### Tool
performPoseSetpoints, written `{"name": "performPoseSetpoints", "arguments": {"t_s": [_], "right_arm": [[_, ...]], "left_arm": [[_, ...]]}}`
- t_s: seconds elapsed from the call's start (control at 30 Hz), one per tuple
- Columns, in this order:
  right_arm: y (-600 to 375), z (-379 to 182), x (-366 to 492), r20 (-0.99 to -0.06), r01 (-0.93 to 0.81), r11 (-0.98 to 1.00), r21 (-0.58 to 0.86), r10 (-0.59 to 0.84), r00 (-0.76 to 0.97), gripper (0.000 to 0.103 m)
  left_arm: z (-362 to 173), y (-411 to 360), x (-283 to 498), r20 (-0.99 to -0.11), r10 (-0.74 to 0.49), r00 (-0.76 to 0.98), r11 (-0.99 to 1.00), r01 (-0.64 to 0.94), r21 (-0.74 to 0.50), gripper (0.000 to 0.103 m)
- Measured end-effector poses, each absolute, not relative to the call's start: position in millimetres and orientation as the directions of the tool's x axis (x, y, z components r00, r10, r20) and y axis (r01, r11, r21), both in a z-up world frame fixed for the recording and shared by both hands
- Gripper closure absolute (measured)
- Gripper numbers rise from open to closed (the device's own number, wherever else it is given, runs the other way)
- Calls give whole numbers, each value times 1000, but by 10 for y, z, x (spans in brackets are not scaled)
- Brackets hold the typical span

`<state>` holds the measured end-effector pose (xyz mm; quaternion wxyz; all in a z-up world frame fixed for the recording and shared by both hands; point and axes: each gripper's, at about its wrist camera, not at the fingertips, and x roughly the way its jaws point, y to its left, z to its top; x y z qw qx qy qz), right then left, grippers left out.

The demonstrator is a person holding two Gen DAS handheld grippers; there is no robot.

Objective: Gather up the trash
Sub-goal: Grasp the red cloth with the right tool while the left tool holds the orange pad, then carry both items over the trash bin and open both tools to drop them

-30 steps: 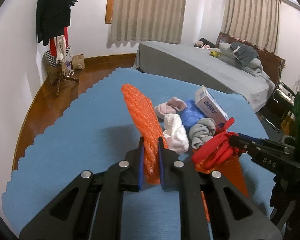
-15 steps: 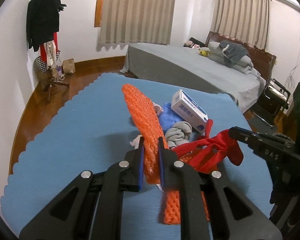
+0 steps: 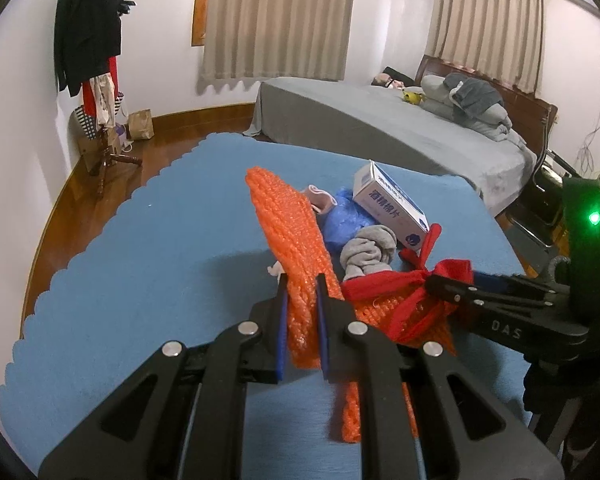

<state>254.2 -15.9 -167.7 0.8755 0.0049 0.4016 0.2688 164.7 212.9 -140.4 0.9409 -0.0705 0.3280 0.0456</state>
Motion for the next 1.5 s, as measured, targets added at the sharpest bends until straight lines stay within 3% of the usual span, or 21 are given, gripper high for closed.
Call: {"name": "performPoseSetpoints", "arguments": {"t_s": [0.07, 0.2, 0.9, 1.5], "right_arm": [[-181, -1658, 2524, -696, -469, 855, 222, 476, 538, 86], [-307, -1509, 2436, -643, -467, 847, 252, 508, 573, 88], [-1012, -742, 2015, -513, -446, 855, 265, 517, 685, 88], [-1835, -425, 1667, -460, -345, 911, 226, 412, 786, 88]], "left_arm": [[-1381, 2095, 1655, -622, 40, 782, 986, -133, -104, 92], [-1345, 2041, 1630, -613, 40, 789, 987, -128, -101, 92], [-973, 1451, 1578, -566, -61, 822, 994, -4, -112, 92], [-744, 499, 1543, -528, -228, 818, 974, 197, -115, 92]]}}
